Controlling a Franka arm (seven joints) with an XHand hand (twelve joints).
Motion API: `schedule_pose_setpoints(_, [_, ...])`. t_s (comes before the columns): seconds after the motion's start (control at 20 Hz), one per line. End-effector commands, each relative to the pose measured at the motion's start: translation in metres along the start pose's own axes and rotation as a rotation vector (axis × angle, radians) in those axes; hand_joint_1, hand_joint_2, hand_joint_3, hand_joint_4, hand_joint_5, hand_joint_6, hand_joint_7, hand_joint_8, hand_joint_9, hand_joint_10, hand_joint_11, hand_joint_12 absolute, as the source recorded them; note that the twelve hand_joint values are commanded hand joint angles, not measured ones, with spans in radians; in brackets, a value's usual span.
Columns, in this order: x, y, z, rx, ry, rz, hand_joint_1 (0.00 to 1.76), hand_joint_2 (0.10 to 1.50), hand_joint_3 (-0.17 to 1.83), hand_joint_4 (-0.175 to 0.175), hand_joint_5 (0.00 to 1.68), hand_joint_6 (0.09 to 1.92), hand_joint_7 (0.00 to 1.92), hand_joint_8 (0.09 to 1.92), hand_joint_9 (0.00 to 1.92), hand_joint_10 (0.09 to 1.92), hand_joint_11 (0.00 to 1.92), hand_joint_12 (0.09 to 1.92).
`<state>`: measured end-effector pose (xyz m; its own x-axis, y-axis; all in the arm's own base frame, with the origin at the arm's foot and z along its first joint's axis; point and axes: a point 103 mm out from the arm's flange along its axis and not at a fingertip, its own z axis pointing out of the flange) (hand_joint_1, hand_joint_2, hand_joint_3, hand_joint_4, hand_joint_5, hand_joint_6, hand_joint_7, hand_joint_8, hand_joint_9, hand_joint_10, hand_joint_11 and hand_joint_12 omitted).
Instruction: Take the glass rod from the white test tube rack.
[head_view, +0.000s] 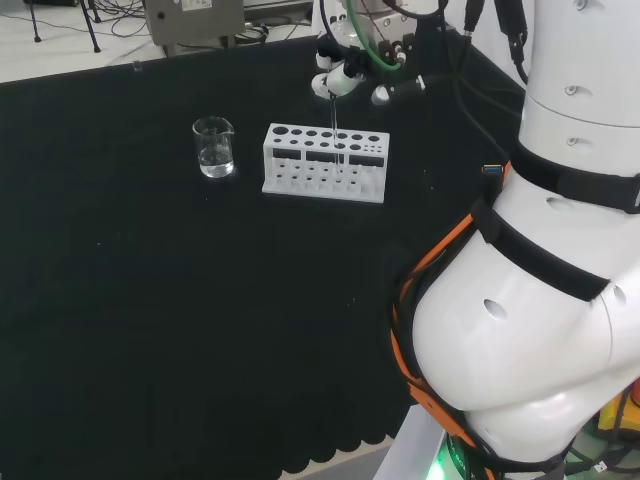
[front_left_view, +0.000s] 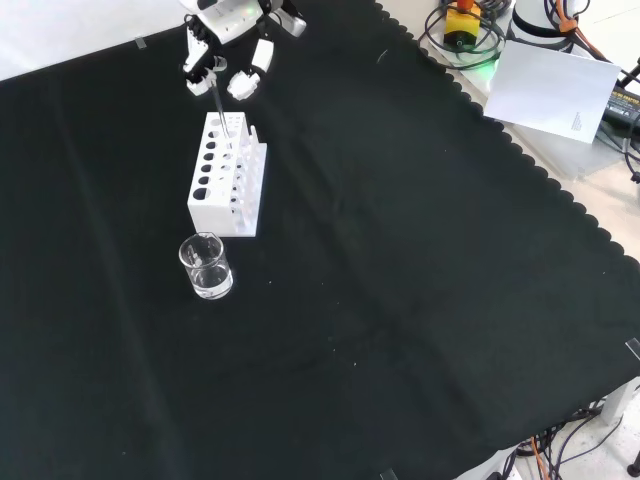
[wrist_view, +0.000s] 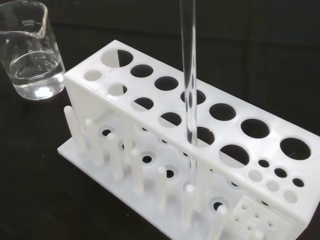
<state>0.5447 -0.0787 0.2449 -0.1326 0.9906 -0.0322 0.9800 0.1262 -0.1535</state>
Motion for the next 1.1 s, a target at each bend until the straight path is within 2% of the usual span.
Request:
schedule_pose_setpoints(0.05, [0.005, 0.005, 0.003, -0.002, -0.03, -0.003, 0.79, 0.86, 0.6, -0.175, 0.52, 1.06, 0.96, 1.33, 1.25, 1.38, 1.13, 1.42])
schedule_pose_setpoints(0.2, [0.005, 0.006, 0.003, -0.02, -0.042, -0.003, 0.81, 0.85, 0.61, -0.175, 0.57, 1.05, 1.0, 1.3, 1.3, 1.35, 1.08, 1.41])
schedule_pose_setpoints(0.4, [0.005, 0.008, -0.001, -0.055, -0.06, -0.007, 0.92, 0.83, 0.63, -0.175, 0.72, 0.99, 1.12, 1.22, 1.41, 1.23, 1.1, 1.37])
schedule_pose_setpoints(0.55, [0.005, 0.006, -0.007, -0.113, -0.07, -0.001, 1.1, 0.97, 0.34, -0.172, 0.9, 1.08, 1.22, 1.15, 1.53, 1.09, 1.2, 1.29])
schedule_pose_setpoints(0.65, [0.005, 0.003, -0.014, -0.181, -0.073, 0.017, 1.21, 0.9, 0.43, -0.175, 0.97, 1.05, 1.11, 1.1, 1.56, 1.02, 1.3, 1.19])
schedule_pose_setpoints(0.7, [0.005, 0.002, -0.018, -0.214, -0.076, 0.023, 1.24, 0.9, 0.44, -0.175, 0.96, 0.99, 1.09, 1.14, 1.56, 1.01, 1.32, 1.14])
schedule_pose_setpoints(0.8, [0.005, -0.001, -0.027, -0.271, -0.074, 0.035, 1.27, 0.86, 0.5, -0.175, 0.97, 0.9, 1.09, 1.19, 1.54, 1.01, 1.31, 1.05])
schedule_pose_setpoints(0.9, [0.006, -0.004, -0.037, -0.316, -0.06, 0.048, 1.28, 0.8, 0.61, -0.175, 0.97, 0.89, 1.11, 1.21, 1.57, 0.96, 1.29, 1.01])
schedule_pose_setpoints(1.1, [0.008, -0.009, -0.058, -0.353, -0.002, 0.077, 1.29, 0.73, 0.71, -0.175, 1.01, 0.88, 1.15, 1.18, 1.61, 0.87, 1.28, 1.0])
